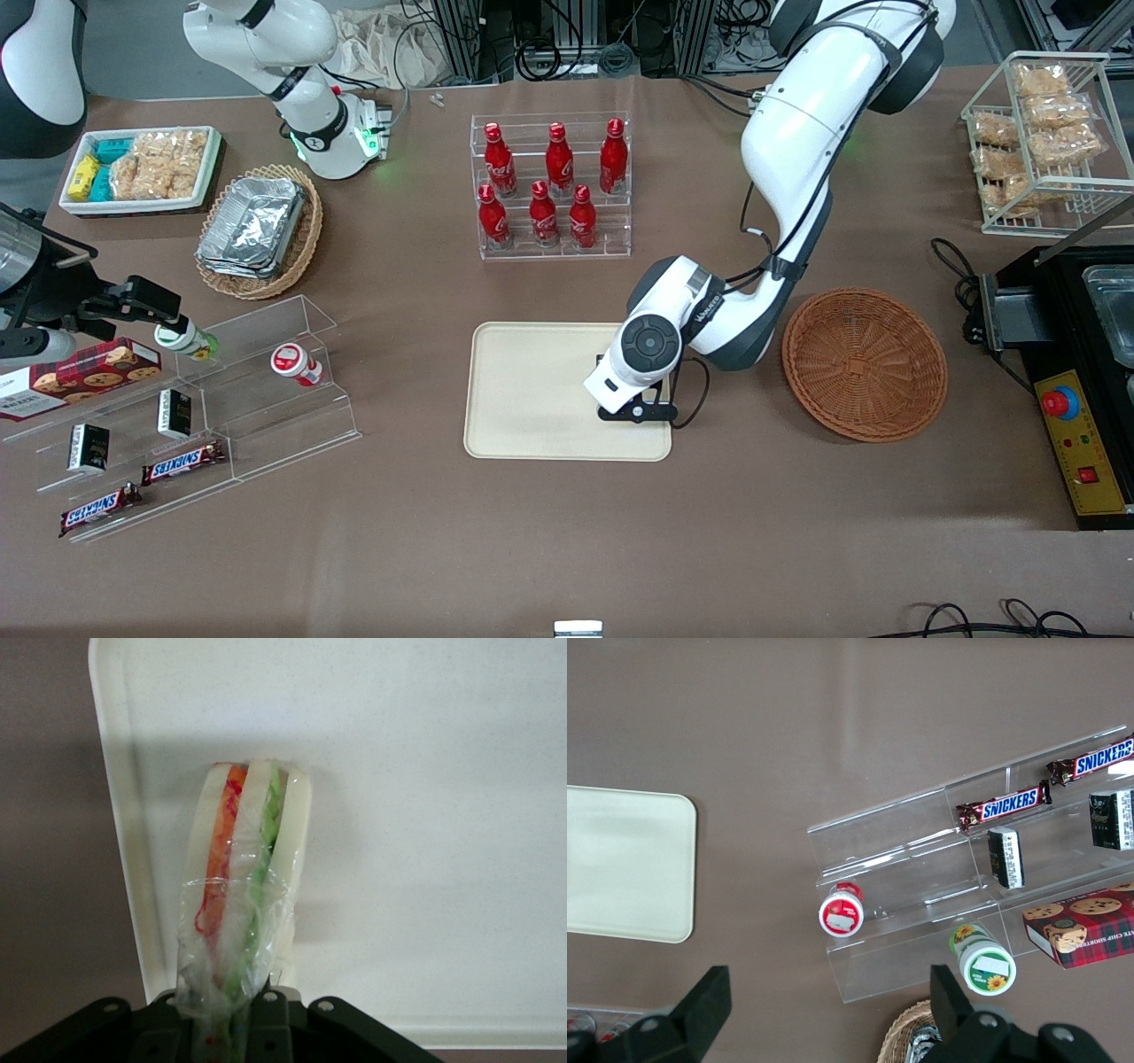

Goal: Place sandwich from basket to tray
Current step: 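Carry the sandwich with the left gripper over the beige tray, then lower the sandwich onto the tray and open the left gripper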

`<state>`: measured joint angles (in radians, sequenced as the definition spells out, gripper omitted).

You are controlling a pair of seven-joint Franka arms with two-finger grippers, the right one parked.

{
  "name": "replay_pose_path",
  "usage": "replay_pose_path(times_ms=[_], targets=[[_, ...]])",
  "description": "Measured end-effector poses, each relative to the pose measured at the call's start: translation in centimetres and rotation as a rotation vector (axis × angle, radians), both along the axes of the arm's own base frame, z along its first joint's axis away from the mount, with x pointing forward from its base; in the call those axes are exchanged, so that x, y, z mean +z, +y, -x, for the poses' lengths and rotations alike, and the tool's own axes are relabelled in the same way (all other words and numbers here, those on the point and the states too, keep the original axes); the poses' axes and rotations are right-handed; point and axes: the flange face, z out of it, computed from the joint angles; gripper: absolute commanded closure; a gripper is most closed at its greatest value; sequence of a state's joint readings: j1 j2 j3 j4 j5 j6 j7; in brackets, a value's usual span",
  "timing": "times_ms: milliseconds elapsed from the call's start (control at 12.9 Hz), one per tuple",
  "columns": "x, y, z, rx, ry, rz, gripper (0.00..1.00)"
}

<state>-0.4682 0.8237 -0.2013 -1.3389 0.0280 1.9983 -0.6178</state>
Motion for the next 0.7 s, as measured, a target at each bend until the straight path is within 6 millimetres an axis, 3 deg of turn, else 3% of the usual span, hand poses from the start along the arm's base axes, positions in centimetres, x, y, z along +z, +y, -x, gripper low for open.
replay_pose_path(times_ms=[233,466,543,698], targets=[[-0.1,0.0,-0.1,0.002,-0.006,0.004,0.0],[1.3,-0.2,-0.8,0.006,-0.031,0.02,0.0],[2.5,-0.2,-1.4,0.01,-0.051,0.03,0.0],[6.9,1.0,-2.9,0.033,-0.108,0.053,0.0]])
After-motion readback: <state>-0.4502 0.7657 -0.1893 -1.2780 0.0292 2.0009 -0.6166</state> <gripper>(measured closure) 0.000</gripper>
